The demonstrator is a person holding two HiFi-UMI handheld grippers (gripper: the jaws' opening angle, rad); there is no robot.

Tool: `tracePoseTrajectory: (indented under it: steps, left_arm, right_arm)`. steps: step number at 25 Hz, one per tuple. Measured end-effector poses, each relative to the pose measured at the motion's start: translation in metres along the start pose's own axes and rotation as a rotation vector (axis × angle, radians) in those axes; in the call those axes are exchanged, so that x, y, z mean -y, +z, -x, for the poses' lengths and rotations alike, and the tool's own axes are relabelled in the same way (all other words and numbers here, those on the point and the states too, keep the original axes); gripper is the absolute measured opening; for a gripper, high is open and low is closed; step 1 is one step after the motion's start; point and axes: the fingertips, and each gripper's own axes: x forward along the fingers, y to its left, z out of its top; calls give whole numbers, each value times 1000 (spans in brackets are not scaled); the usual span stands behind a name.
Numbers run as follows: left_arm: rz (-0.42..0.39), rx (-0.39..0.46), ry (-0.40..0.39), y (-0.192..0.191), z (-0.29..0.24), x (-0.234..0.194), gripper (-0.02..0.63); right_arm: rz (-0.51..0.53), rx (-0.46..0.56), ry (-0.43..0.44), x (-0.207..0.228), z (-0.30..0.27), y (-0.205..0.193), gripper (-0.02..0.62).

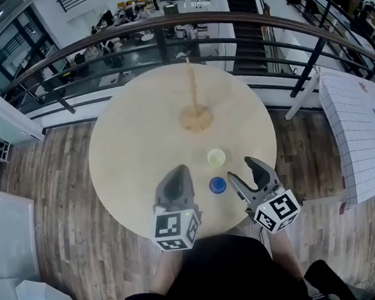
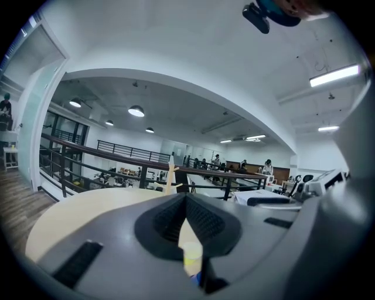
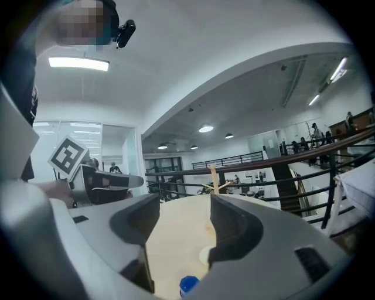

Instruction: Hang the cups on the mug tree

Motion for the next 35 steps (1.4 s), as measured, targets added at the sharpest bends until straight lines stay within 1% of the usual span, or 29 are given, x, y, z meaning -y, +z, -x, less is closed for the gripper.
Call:
tracePoseTrajectory:
  steps: [2,4,6,11,15,17,20,23,25,27,30,32,33,35]
  left_arm:
    - [2,-5,1,-2,-4,0,0]
    - [5,-8,4,-4,-5,-2,0]
    - [11,-12,12,-6,-5,-5,0]
    - [18,-15,33,-8,-3,-9,0]
    - [20,-21,47,-9,-1,-9,0]
    - [17,-27,51,-10,0,-10,0]
    - [4,-40,55,-12,4,-11,0]
    - [7,-57,62,-20,9,-10,0]
    - [7,-64,69,-25,11,-11,0]
    - [10,-66,75,-26,12,-13,0]
    - [16,-67,82,-27,15,-16,0]
    - [19,-66,85,-27,14,-17,0]
    - [20,-65,85,-27,14,-17,0]
    - [23,-62,85,-27,13,-18,0]
  right_arm:
    - [4,56,33,-2,-1,7,295]
    - [21,123,48,-5,0,17,299]
    - [28,152,55,-6,-1,21,299]
    - [35,130,72,-4,-4,13,299]
    - [53,49,113,-2,-8,-14,311]
    - [85,-27,134,-2,-13,-42,313]
    - [117,-186,161,-2,-22,-102,313]
    - [149,-384,185,0,-29,-166,313]
    - [168,-531,186,5,-35,-199,313]
    - [151,-660,204,9,-40,-219,313]
    - [153,-821,277,6,-47,-234,313]
    - [192,-937,329,3,-51,-246,313]
    - [216,-999,342,4,-51,-253,311]
    - [258,-1127,339,8,-49,-270,311]
